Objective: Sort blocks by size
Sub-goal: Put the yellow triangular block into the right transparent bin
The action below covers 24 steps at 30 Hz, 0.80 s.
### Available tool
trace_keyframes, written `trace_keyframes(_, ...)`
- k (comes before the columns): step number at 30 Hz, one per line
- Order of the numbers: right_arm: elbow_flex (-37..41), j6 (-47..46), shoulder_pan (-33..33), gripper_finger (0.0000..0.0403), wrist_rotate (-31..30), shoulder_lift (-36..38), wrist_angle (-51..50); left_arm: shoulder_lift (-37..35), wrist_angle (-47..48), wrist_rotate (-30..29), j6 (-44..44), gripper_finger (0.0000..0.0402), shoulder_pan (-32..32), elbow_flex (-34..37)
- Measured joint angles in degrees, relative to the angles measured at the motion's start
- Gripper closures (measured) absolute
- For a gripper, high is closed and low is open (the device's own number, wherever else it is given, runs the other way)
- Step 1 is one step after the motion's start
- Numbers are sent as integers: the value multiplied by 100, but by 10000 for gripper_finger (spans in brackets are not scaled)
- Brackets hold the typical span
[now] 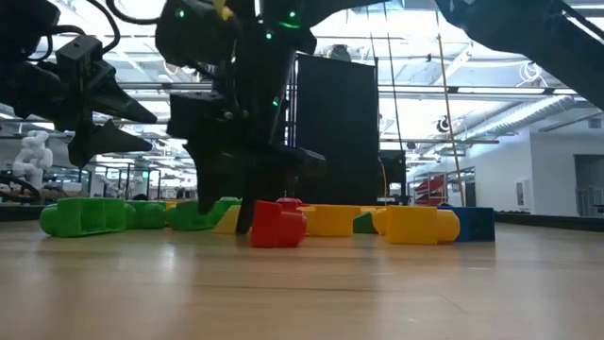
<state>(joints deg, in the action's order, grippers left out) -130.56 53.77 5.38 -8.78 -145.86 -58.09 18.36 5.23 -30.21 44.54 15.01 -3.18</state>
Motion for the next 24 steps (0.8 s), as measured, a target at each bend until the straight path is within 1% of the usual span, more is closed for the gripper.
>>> trace_keyframes(3, 0, -242, -114, 138, 38, 0, -167, -1, 0, 0, -10, 146, 1, 0)
trace_keyframes(5, 0, -354, -169, 139, 221, 0, -202, 1, 1, 1, -38, 146, 0, 0)
trace_keyframes(9, 0, -403, -207, 155, 398, 0, -221, 0, 1, 0, -48, 146, 0, 0)
trace_keyframes(16, 0, -451, -205, 216, 445, -35, -263, 1, 0, 1, -47, 146, 0, 0)
trace_keyframes(21, -9, -641, -202, 284, 404, -68, -328, -1, 2, 1, -32, 146, 2, 2)
trace_keyframes(24, -9, -892, -182, 286, 400, -70, -353, 1, 0, 0, -4, 146, 1, 0)
